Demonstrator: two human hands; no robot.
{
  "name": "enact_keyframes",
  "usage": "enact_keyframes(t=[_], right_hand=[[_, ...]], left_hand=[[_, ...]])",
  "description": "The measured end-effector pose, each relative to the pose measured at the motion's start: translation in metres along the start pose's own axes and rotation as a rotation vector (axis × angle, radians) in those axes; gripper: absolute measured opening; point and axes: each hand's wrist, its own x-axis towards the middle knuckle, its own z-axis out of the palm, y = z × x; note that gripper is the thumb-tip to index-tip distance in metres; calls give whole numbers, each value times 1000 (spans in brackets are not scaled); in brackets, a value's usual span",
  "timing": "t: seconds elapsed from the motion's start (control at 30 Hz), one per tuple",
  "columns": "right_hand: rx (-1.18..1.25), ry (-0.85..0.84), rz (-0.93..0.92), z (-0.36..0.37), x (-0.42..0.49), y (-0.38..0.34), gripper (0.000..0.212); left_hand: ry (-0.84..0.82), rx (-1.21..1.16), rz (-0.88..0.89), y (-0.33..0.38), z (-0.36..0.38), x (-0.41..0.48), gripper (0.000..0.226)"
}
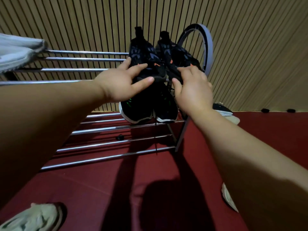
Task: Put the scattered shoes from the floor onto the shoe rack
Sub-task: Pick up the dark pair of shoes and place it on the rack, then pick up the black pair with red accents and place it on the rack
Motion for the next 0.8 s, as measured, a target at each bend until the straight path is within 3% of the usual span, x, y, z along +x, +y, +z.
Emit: enact_keyframes(t=[0.13,0.27,0.37,0.43,0.5,0.7,0.8], right_hand=[[38,25,28,7,-15,-3,53],[17,60,64,10,-65,10,68],[-7,-33,111,18,-127,41,69],[-51,-205,135,18,-176,66,70],[-104,-486,131,12,-231,91,74],[-456,-1366,63,-20,-360,159,115],[-624,-1562,22,-27,-372,173,122]], left_hand=[[13,9,-7,0,6,-1,72],[251,74,22,11,42,-30,73],[247,21,62,19,94,-69,78],[116,-30,50,25,132,-96,77],[-73,-57,-21,27,172,-130,76],[-634,15,-193,14,267,-230,84],[-821,93,-119,17,293,-269,90]])
